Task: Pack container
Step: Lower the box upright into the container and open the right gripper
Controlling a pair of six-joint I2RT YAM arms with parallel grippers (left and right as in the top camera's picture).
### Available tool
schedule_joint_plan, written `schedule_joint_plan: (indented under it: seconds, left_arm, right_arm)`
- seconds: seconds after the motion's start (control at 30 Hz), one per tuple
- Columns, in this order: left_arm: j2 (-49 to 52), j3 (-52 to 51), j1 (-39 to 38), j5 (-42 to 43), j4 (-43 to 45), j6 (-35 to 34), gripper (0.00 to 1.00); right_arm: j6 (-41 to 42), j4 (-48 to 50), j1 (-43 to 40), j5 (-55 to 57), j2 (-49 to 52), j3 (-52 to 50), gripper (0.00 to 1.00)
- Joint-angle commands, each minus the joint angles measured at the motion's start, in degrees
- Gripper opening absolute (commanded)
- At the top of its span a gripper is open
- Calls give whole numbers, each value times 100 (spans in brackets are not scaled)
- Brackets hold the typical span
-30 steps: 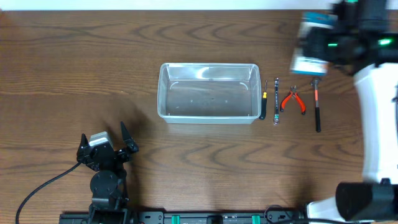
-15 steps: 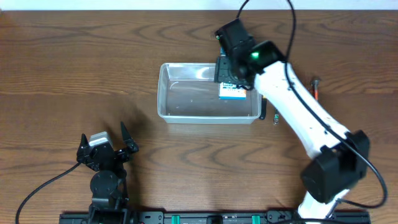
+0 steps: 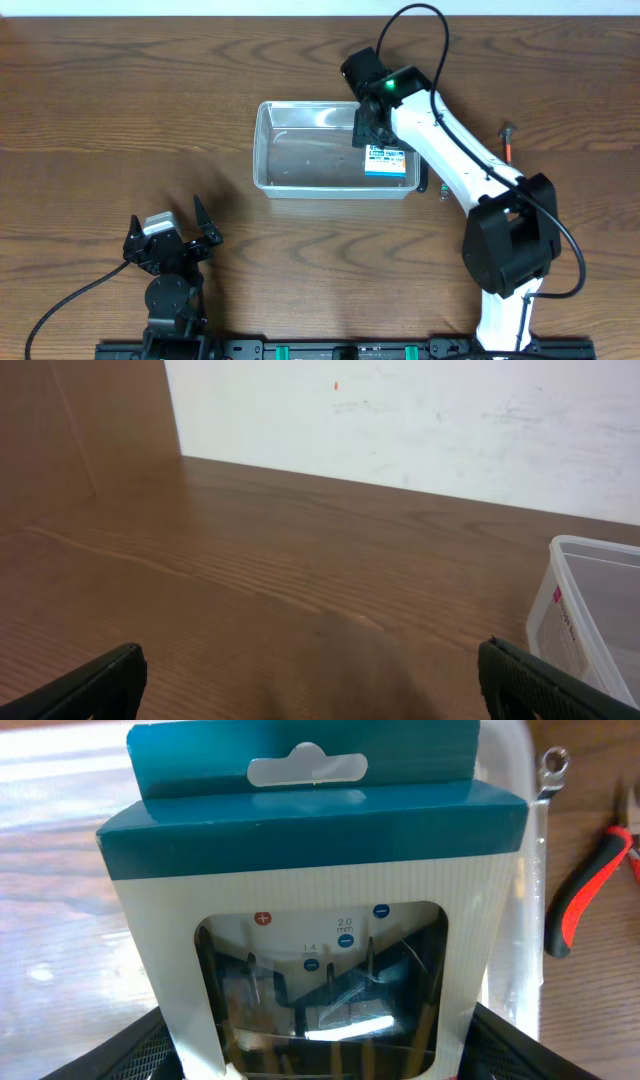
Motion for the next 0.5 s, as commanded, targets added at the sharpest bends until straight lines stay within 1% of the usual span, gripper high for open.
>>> schedule_joint_plan:
  seconds: [0.0,0.07,0.17,0.3,0.4,0.47]
  left_arm:
    - [-22,-127,-17,-111,-168,9,98]
    - [-22,-127,-17,-111,-168,9,98]
    - [-22,-127,-17,-111,-168,9,98]
    - [-22,-127,-17,-114,-168,9,98]
    - [-22,-127,-17,-114,-168,9,98]
    - [-22,-127,-17,-111,-168,9,98]
  right_arm:
    - [72,-2,2,142,59,-79,42]
    - [221,7,2,140,59,-186,47]
    - [227,-11,4,140,59,-282,55]
    - [131,48,55,229,13,-284,71]
    - [50,59,66,295,-186,-232,99]
    - [-94,96,66,293,-431,-192,99]
